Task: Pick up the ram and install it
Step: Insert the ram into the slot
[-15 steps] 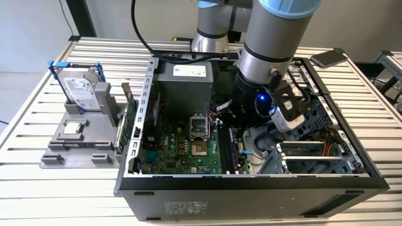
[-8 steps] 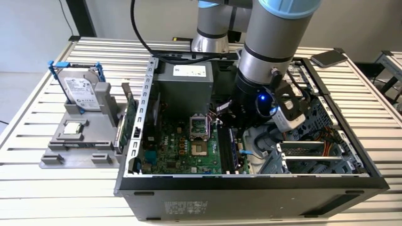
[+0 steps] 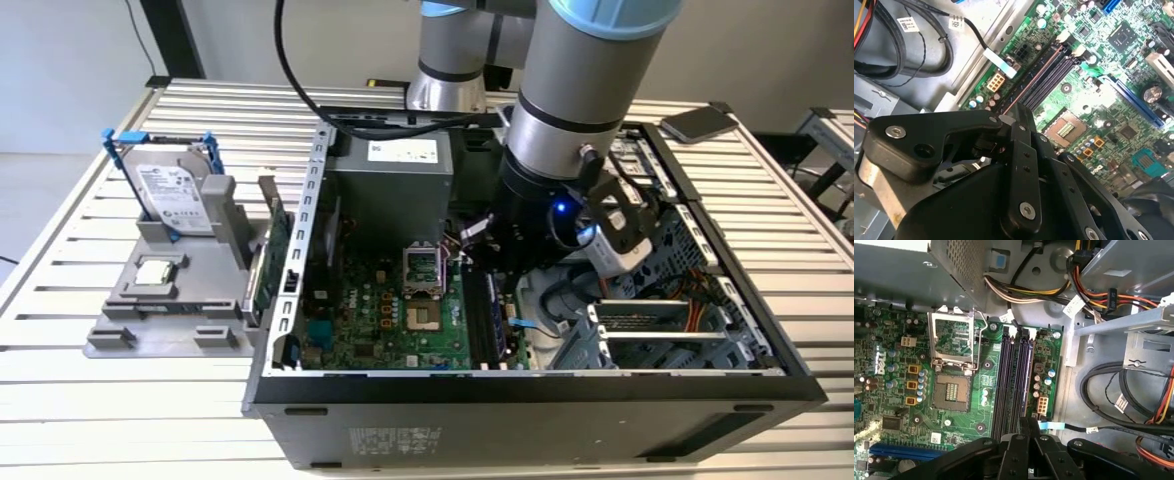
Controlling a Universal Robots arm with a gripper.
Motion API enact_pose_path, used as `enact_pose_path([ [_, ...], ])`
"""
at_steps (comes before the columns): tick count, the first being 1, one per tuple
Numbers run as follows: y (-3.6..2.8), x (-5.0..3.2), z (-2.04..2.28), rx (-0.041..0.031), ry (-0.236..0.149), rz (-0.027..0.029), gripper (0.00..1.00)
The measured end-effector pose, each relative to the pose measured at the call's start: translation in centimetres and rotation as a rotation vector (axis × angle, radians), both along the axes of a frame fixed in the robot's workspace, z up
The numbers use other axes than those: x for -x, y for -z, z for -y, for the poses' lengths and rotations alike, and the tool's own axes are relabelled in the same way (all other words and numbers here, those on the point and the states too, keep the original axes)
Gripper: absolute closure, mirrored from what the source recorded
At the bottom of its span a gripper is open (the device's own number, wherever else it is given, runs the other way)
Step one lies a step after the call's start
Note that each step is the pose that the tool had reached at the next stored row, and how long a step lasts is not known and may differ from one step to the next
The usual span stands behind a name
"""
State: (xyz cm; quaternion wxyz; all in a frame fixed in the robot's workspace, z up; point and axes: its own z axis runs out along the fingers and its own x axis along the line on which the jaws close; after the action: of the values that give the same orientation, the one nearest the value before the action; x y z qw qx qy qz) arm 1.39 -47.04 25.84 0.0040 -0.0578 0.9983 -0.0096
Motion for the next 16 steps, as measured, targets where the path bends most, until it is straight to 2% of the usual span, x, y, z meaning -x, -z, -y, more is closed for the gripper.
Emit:
enact_pose_path([
  [16,-0.03,0.00,0.00,0.0000,-0.164,0.0000,1.00],
])
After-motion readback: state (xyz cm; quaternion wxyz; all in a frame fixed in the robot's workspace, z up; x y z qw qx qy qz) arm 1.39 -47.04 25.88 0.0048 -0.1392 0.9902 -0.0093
